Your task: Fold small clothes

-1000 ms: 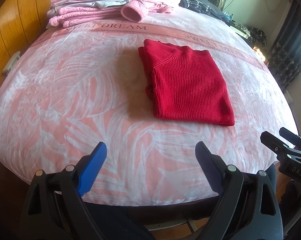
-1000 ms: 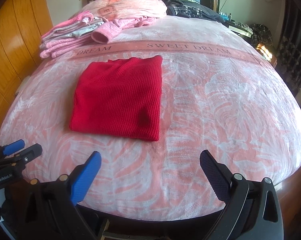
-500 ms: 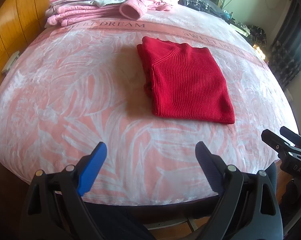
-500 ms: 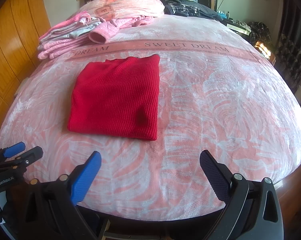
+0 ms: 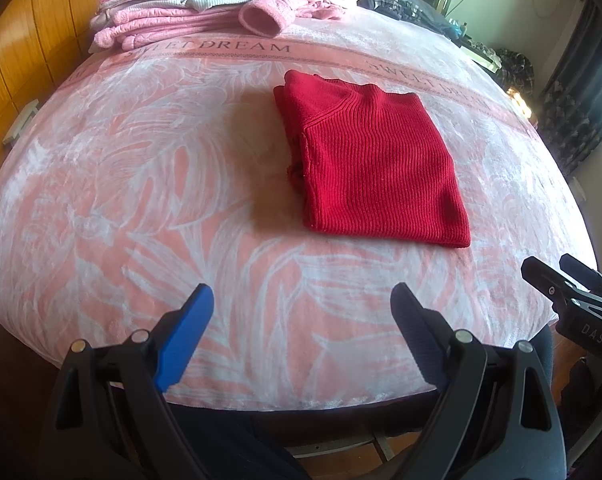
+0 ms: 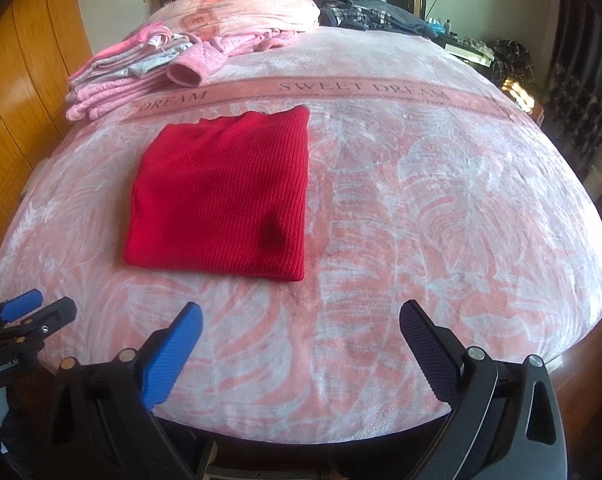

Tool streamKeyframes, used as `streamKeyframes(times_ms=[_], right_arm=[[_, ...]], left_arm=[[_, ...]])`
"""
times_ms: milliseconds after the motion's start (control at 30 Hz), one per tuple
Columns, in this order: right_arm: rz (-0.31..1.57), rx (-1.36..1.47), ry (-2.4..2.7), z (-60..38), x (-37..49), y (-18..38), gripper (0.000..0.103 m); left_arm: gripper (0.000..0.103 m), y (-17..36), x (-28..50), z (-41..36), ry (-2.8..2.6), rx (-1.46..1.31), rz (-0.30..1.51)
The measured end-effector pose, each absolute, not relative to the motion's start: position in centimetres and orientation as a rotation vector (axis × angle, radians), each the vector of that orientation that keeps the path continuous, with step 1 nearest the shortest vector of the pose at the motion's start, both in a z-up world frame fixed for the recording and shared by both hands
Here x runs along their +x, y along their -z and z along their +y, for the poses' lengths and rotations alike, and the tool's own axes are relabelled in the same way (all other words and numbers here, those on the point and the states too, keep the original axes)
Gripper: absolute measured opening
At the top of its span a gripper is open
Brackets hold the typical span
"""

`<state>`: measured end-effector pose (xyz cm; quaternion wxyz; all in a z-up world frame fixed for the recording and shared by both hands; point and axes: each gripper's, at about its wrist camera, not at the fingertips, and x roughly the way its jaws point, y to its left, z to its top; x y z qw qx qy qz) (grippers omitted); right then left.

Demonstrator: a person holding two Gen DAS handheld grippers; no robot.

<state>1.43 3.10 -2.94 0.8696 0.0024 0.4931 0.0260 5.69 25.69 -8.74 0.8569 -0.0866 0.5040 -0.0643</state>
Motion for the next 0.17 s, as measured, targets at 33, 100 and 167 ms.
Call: streamKeyframes(times_ms=[33,100,167], right_arm=[[1.034,0.01,-0.059,3.1,1.47,2.93,0.099],[1.033,0.011,-0.059,3.14,1.46,2.9,0.099],[1.032,0.014,-0.063,3.06,1.48,2.88,0.099]], left_arm=[[0.089,8.72,5.71,25.71,0.136,-0.183,1.06],[0.089,8.63,5.73,25.7,0.139,-0.182,1.059],[0.089,8.57,5.72,25.65,0.142,-0.179,1.058]])
